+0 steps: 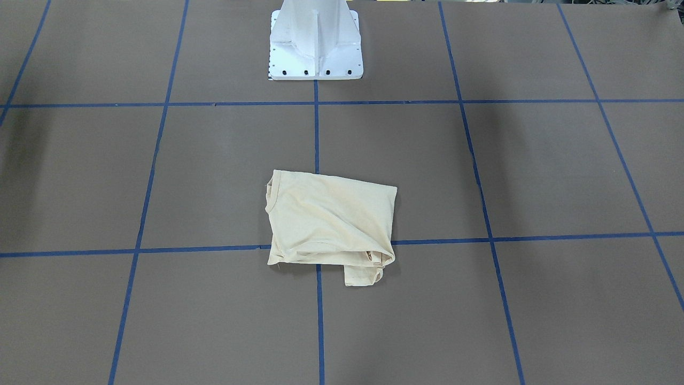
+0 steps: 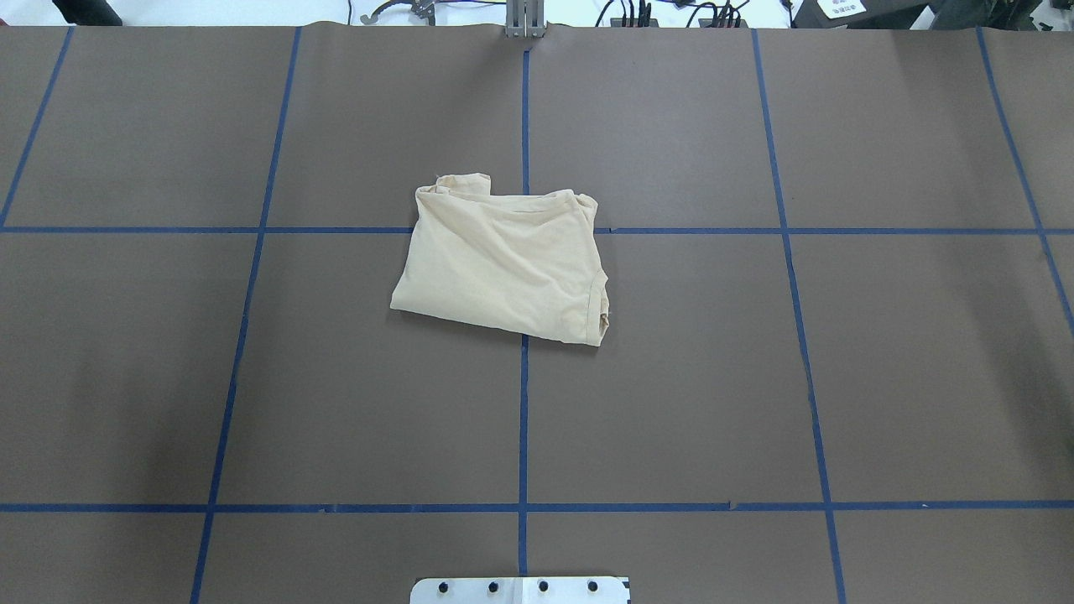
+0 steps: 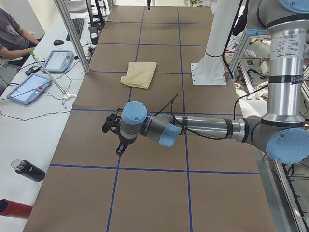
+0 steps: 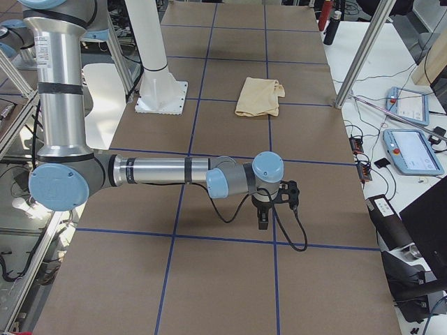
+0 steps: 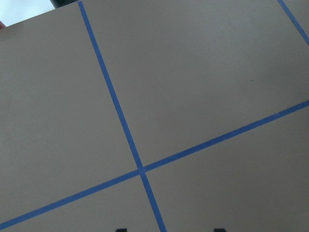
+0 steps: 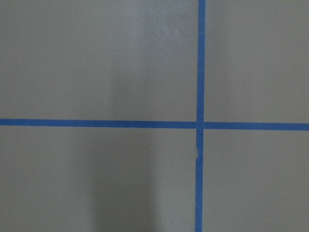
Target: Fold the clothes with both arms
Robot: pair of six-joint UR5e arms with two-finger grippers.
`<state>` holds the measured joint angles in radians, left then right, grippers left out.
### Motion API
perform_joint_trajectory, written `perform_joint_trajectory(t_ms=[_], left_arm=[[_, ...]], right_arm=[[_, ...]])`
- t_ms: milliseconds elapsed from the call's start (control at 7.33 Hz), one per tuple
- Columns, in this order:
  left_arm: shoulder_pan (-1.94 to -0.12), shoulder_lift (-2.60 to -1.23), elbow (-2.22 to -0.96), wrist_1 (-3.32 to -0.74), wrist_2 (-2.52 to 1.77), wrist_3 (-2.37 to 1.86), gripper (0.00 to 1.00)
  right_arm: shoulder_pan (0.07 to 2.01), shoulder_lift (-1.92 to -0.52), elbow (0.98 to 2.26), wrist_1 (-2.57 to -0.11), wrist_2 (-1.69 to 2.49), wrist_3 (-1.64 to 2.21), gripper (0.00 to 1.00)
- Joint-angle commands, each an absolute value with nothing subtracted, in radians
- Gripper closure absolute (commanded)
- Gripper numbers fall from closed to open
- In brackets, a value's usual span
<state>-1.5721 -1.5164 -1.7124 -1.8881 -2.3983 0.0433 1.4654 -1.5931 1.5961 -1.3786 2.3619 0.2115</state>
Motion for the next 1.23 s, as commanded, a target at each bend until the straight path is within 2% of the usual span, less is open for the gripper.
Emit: perform_joint_trajectory(t_ms=[0, 273, 546, 1092], left_arm=[[-1.580, -1.438, -1.795, -1.836, -2.402, 0.049, 0.01], [-1.578, -1.399, -1.801, -1.883, -2.402, 0.075, 0.01], [-1.580, -1.419, -1.799, -1.884, -2.401, 0.068, 0.00], [-1.580, -1.413, -1.813, -1.871, -2.402, 0.067, 0.00]], right_arm=[[1.465, -1.631, 1.624, -1.368, 2.356, 0.210, 0.00], [1.465, -1.631, 1.626, -1.374, 2.324, 0.209, 0.00], [1.465, -1.625, 1.629, -1.394, 2.325, 0.209, 0.00], [1.500, -1.618, 1.717, -1.623, 2.332, 0.098, 0.00]])
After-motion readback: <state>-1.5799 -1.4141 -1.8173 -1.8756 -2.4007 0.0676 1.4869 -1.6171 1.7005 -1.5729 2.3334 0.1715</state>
